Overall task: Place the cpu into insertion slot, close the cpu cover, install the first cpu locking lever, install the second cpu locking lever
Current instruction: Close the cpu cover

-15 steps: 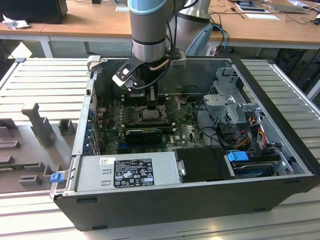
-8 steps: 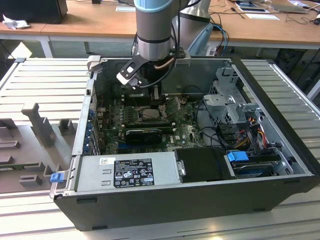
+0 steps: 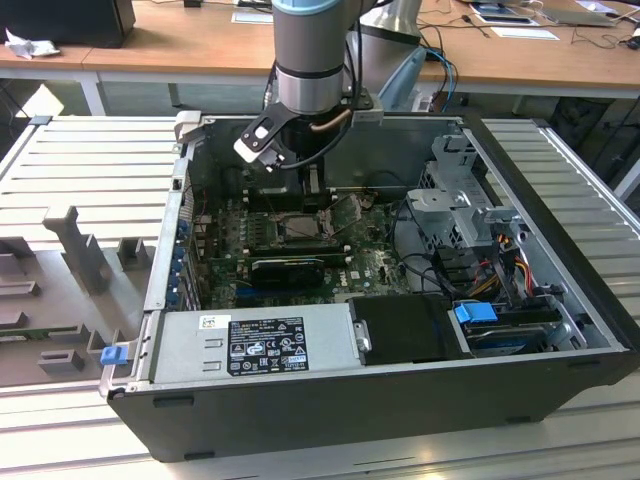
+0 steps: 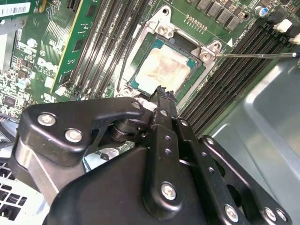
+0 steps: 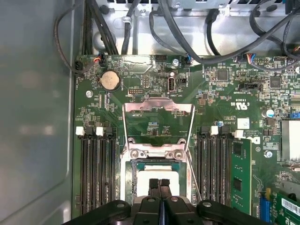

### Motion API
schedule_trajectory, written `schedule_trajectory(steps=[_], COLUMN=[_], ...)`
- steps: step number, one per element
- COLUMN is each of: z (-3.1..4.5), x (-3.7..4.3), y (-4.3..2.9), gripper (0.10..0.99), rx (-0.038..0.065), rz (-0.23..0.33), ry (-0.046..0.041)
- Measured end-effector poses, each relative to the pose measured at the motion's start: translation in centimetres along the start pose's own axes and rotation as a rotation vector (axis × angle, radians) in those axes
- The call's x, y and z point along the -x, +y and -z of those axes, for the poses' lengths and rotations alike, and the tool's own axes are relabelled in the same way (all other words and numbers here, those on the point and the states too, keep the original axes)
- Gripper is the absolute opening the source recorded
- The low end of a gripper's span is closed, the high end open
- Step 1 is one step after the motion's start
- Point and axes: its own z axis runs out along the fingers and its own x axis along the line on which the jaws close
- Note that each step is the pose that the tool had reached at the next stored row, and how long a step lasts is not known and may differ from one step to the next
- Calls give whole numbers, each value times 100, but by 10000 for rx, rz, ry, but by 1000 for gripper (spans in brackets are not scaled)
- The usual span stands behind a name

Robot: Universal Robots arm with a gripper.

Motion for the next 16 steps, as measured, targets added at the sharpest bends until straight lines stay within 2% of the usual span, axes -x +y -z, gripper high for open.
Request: schedule_trajectory(steps=[16], z=[52], x=[-2], y=[3], gripper=[106], rx=[0], rz=[0], ry=[-2])
